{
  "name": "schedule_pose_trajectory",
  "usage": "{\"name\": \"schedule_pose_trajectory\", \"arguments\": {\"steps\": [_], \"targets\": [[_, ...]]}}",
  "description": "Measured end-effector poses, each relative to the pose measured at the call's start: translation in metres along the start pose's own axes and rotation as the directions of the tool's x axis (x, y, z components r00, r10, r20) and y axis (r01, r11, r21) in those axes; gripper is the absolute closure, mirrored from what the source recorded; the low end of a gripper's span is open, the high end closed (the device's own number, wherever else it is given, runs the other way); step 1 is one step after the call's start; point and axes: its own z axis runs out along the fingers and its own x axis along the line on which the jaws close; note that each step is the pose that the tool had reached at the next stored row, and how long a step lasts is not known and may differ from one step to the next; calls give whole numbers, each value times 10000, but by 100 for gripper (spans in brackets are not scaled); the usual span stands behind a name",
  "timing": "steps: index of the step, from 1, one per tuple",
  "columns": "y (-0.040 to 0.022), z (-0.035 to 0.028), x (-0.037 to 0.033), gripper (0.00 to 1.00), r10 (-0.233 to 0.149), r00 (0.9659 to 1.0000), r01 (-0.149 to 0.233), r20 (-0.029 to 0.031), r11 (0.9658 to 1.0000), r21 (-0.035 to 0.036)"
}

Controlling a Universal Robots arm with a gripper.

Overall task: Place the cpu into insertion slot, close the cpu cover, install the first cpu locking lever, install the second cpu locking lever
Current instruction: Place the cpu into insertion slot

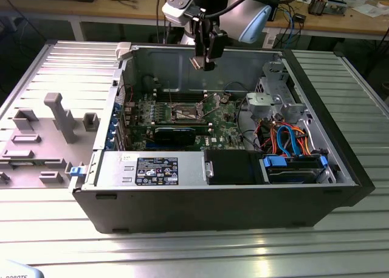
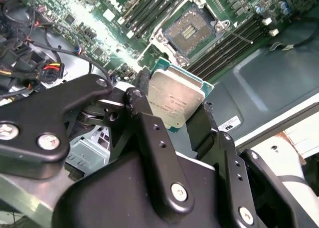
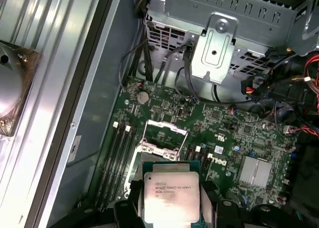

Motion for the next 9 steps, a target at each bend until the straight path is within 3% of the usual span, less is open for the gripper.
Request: {"name": "schedule_pose_trajectory", "arguments": {"steps": [2,9], "targets": [[-68,51,26,46,17,10000,-17,13,10000,-30],[-72,54,27,46,17,10000,-17,16,10000,-41]]}}
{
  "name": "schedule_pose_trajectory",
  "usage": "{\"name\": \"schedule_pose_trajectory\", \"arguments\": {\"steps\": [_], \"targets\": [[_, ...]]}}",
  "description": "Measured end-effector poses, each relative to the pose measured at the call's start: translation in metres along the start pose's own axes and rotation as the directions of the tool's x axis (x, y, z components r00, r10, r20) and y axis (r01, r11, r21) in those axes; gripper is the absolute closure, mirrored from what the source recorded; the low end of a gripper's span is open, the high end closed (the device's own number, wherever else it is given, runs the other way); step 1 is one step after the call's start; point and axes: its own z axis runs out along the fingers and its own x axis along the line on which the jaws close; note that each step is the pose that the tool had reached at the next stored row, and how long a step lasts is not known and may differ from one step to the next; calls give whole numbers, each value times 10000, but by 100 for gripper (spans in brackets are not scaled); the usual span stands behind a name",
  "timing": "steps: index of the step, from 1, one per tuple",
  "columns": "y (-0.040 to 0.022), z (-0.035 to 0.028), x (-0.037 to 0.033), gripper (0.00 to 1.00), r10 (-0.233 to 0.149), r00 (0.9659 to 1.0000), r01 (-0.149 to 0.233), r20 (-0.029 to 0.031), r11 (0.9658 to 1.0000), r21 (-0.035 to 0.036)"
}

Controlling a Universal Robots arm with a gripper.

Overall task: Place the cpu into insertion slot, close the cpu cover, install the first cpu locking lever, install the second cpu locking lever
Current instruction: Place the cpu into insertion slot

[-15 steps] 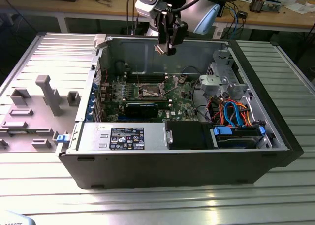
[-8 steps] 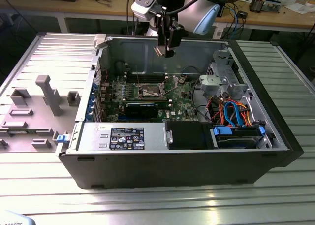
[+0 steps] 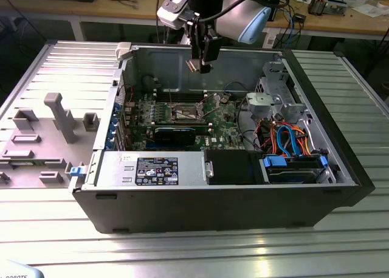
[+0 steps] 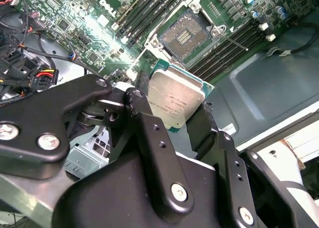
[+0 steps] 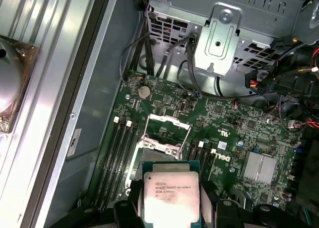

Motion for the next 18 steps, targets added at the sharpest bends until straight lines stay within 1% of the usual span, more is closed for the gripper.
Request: {"name": "schedule_pose_trajectory", "arguments": {"steps": [9,10,11,13,15,18], "targets": [[3,2,-1,46,24,10000,-24,7,10000,0],[4,6,0,46,116,9999,-116,10,9999,-3],[3,11,0,46,312,9995,-312,24,9995,1],[0,22,4,46,584,9983,-584,38,9983,-2],[-2,28,6,46,594,9982,-594,42,9982,-4],[-28,35,16,46,594,9982,-594,46,9982,-25]]}}
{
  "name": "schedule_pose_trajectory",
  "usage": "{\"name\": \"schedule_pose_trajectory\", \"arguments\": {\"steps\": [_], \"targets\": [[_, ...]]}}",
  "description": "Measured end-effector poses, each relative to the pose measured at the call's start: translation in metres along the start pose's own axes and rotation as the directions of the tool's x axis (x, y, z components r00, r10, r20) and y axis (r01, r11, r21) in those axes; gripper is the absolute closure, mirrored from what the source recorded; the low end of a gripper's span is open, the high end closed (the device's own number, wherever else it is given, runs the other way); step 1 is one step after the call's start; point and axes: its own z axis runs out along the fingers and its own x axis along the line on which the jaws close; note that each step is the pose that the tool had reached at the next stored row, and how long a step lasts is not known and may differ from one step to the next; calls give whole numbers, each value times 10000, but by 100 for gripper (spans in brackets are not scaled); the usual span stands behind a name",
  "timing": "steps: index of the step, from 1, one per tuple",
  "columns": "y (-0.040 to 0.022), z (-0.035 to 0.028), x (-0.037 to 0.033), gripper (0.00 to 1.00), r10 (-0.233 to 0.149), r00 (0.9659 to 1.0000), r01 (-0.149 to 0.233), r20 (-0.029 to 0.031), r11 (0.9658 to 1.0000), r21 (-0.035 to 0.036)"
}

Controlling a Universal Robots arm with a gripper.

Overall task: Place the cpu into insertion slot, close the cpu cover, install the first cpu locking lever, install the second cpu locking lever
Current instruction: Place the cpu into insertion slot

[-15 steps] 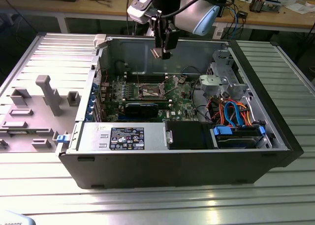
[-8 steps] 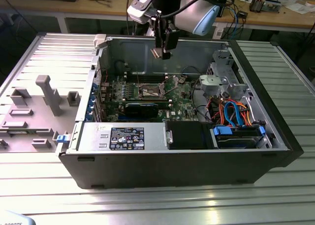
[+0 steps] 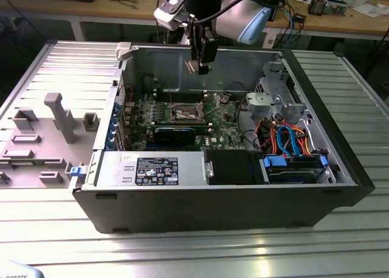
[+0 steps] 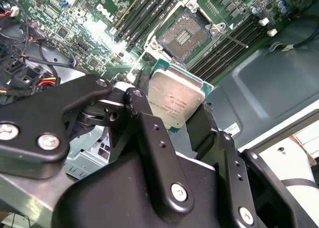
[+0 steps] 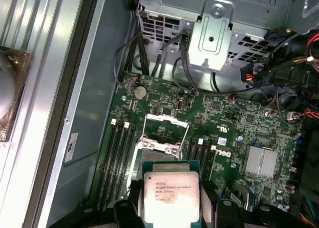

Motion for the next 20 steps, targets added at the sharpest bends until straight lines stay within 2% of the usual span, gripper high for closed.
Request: {"name": "schedule_pose_trajectory", "arguments": {"steps": [6,8,10,15,19,20], "targets": [[-25,9,6,46,-1,10000,1,1,10000,-13],[-42,17,10,46,-1,10000,1,10,10000,-52],[-73,61,18,46,28,10000,-27,23,10000,-94],[-75,100,20,46,508,9987,-508,54,9987,-89],[-77,113,20,46,854,9963,-853,74,9963,-87],[-77,119,22,46,1016,9948,-1015,82,9948,-88]]}}
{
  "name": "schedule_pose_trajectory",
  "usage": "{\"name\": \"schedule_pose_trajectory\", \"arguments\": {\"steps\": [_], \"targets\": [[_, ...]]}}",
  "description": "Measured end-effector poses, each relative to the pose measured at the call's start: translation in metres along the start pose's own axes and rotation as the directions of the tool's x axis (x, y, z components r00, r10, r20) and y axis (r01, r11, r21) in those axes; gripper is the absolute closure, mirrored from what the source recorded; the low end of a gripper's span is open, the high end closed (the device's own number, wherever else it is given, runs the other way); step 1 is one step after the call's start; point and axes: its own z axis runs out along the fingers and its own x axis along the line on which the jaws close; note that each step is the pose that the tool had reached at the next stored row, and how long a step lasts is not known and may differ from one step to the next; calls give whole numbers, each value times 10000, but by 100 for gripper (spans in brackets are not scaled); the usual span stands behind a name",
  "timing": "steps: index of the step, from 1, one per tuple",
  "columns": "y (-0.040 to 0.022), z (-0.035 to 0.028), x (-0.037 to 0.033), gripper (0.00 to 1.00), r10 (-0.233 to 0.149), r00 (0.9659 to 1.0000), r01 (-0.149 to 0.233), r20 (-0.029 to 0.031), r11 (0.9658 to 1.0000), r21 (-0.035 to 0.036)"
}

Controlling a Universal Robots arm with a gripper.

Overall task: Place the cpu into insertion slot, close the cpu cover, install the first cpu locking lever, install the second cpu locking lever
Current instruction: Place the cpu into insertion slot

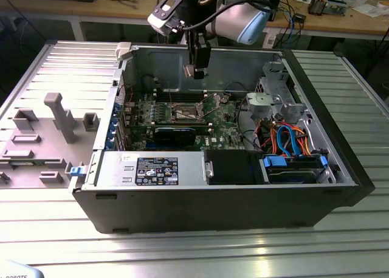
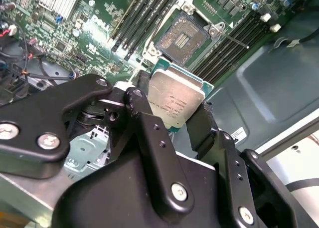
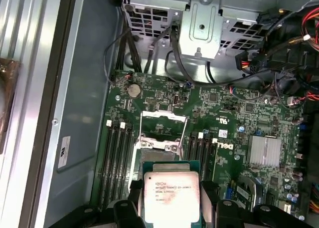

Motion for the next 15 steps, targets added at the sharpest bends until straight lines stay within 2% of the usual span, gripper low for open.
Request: {"name": "schedule_pose_trajectory", "arguments": {"steps": [1,2,3,15], "targets": [[0,5,1,46,169,9999,-169,12,9999,3],[-1,22,4,46,680,9977,-680,48,9977,8],[-2,49,8,46,1417,9899,-1417,102,9899,12],[-3,58,9,46,1421,9898,-1422,97,9898,12]]}}
